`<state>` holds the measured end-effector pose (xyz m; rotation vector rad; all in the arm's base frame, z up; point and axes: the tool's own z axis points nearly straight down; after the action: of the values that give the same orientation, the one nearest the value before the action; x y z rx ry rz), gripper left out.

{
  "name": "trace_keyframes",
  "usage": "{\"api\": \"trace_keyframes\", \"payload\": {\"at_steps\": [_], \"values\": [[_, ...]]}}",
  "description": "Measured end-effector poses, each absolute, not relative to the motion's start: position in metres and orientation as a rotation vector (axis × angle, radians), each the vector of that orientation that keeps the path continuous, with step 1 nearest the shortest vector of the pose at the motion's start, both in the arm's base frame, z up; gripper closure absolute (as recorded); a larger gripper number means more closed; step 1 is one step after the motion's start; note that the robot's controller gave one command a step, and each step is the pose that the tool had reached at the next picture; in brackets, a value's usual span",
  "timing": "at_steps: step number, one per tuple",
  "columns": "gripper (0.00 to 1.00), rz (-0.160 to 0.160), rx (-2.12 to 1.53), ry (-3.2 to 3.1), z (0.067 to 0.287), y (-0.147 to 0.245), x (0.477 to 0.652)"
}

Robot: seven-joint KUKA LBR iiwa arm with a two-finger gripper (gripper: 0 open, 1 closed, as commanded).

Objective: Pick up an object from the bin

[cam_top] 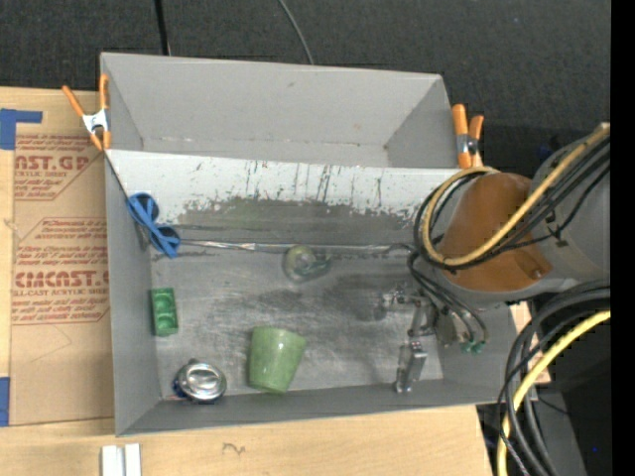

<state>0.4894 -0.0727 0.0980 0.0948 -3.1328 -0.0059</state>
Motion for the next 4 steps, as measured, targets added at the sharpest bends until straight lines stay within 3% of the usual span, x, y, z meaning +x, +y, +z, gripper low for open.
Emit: {"api": "trace_keyframes", "payload": {"at_steps": [1, 2, 3, 4], "values": [[0.00, 0.003, 0.250, -3.138, 0.070, -0.111, 0.584], [0.00, -0.003, 0.578, -3.092, 0.092, -0.041, 0.581], [0.00, -0.002, 1.169, -2.915, 0.125, -0.053, 0.489], [0.00, -0.007, 1.323, -2.849, 0.077, 0.002, 0.514]]}}
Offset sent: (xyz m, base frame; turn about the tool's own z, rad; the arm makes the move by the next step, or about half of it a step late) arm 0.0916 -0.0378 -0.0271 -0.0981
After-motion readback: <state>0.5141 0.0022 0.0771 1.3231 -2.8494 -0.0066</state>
